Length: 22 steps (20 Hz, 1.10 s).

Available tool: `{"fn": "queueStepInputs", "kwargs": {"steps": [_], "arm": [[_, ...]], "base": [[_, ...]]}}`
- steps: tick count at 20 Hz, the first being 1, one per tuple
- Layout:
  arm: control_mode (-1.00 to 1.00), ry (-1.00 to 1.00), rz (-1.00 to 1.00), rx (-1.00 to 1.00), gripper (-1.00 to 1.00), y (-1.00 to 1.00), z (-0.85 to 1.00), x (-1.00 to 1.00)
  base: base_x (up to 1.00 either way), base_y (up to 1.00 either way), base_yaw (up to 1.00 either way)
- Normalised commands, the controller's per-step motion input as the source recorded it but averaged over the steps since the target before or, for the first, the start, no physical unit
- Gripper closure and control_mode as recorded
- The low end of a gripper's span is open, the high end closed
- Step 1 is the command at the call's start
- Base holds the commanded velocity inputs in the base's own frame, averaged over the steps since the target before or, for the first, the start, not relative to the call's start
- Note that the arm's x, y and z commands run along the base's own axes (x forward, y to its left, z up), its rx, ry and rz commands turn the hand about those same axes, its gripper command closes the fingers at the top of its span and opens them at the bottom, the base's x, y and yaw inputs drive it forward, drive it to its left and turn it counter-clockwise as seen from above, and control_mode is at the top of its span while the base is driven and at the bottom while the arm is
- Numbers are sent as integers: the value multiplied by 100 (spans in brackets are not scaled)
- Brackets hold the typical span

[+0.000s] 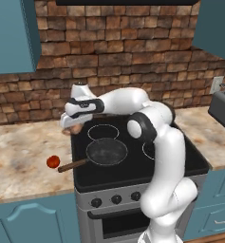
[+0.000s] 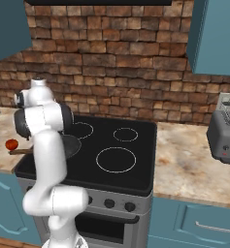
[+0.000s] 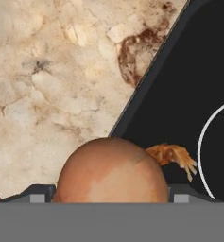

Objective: Place the pan on the front left burner on the stove. Then place the tomato and the onion in the pan and turn on the front left burner.

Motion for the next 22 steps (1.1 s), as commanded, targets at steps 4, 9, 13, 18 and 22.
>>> {"fn": "queueStepInputs", "kwargs": {"steps": [4, 9, 13, 18, 22], "arm": [[-100, 0, -9, 0, 100, -72, 0, -44], [-100, 0, -8, 0, 100, -69, 0, -42], [-100, 0, -6, -1, 100, -45, 0, -16], [-100, 0, -5, -5, 100, -29, 0, -2], [-100, 0, -6, -8, 100, -26, -5, -1]], "base": [[0, 0, 0], [0, 0, 0], [0, 0, 0], [0, 0, 0], [0, 0, 0]]}}
